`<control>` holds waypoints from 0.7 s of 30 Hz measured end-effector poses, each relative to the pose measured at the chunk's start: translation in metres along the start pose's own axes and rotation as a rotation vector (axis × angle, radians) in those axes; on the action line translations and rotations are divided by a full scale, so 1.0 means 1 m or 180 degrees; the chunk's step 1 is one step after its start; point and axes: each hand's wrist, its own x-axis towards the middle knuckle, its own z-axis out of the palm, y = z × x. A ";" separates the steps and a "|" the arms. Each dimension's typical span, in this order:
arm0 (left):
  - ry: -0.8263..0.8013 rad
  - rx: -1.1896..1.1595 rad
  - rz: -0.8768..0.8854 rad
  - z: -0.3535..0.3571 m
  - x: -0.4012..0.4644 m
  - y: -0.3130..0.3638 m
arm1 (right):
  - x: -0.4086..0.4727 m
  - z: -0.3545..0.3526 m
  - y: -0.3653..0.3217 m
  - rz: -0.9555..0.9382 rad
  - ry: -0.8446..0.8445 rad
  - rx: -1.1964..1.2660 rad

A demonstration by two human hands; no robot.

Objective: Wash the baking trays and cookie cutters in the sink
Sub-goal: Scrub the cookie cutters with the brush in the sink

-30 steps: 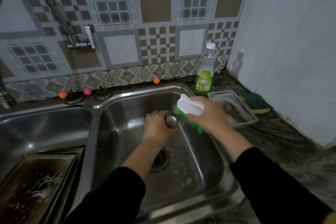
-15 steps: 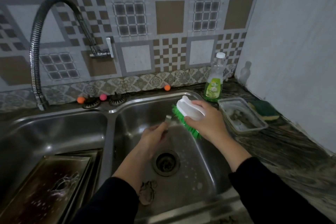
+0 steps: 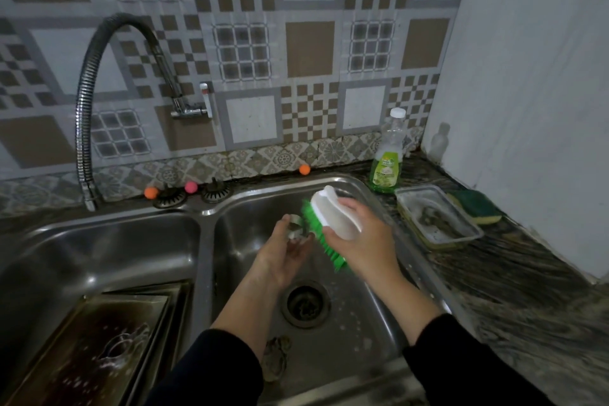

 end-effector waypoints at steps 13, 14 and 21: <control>-0.0266 0.0068 -0.0046 -0.012 -0.005 0.000 | -0.015 0.011 -0.009 -0.0107 0.0140 0.0063; -0.0292 0.0181 -0.0023 -0.010 -0.007 -0.001 | -0.014 0.013 -0.012 -0.0203 0.0067 0.0023; 0.0008 0.0243 0.0054 -0.012 -0.010 0.007 | -0.020 0.024 -0.018 -0.0120 -0.0059 -0.0033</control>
